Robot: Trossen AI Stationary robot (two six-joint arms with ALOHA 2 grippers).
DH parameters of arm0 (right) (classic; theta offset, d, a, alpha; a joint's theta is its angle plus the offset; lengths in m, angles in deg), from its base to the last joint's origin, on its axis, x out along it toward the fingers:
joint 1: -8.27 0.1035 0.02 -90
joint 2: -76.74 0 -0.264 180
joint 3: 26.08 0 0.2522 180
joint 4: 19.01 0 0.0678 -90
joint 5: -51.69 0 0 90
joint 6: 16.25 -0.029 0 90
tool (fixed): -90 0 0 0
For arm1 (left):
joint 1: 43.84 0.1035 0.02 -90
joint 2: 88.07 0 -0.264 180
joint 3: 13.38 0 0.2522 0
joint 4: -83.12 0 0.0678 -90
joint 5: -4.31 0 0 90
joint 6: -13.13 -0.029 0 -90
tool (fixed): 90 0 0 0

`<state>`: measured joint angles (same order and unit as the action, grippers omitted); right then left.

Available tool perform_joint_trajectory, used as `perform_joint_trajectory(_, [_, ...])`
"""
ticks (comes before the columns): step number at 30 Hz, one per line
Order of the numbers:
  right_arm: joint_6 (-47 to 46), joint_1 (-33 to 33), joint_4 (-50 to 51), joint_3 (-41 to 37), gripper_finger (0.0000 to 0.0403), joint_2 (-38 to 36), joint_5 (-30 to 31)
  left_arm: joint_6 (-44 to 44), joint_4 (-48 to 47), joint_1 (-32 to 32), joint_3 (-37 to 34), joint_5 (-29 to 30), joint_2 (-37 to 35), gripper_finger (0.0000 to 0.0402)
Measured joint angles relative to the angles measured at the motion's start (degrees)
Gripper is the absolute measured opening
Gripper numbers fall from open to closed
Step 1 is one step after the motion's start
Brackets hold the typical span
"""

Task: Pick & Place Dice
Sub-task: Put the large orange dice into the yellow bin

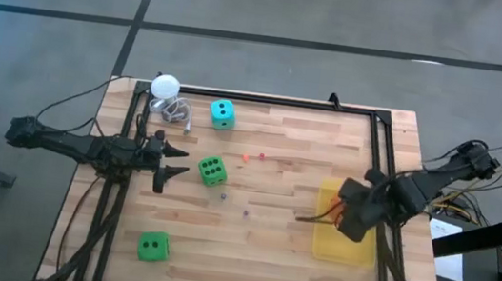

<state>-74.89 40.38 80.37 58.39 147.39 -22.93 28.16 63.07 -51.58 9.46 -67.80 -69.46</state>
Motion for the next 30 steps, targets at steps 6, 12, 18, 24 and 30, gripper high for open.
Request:
perform_joint_trajectory(6, [-9.8,6.6,-0.4,-8.6,0.0053,0.0,-0.2,0.0,0.0,0.0,0.0,0.0,0.0,0.0242])
perform_joint_trajectory(12, [-15.2,11.0,-2.0,-16.7,0.0053,0.0,-0.2,0.0,0.1,0.0,0.0,0.0,0.0,0.0242])
perform_joint_trajectory(18, [-12.9,11.2,-2.9,-21.2,0.0053,0.0,1.0,0.0,0.3,0.0,0.0,0.0,0.0,0.0242])
perform_joint_trajectory(24, [-9.9,11.2,-4.4,-24.2,0.0053,0.0,4.2,-0.2,0.3,0.0,0.0,0.0,0.0,0.0242])
perform_joint_trajectory(30, [-5.5,11.2,-5.3,-25.8,0.0053,0.0,4.5,-0.5,0.3,0.0,0.0,0.0,0.0,0.0242])
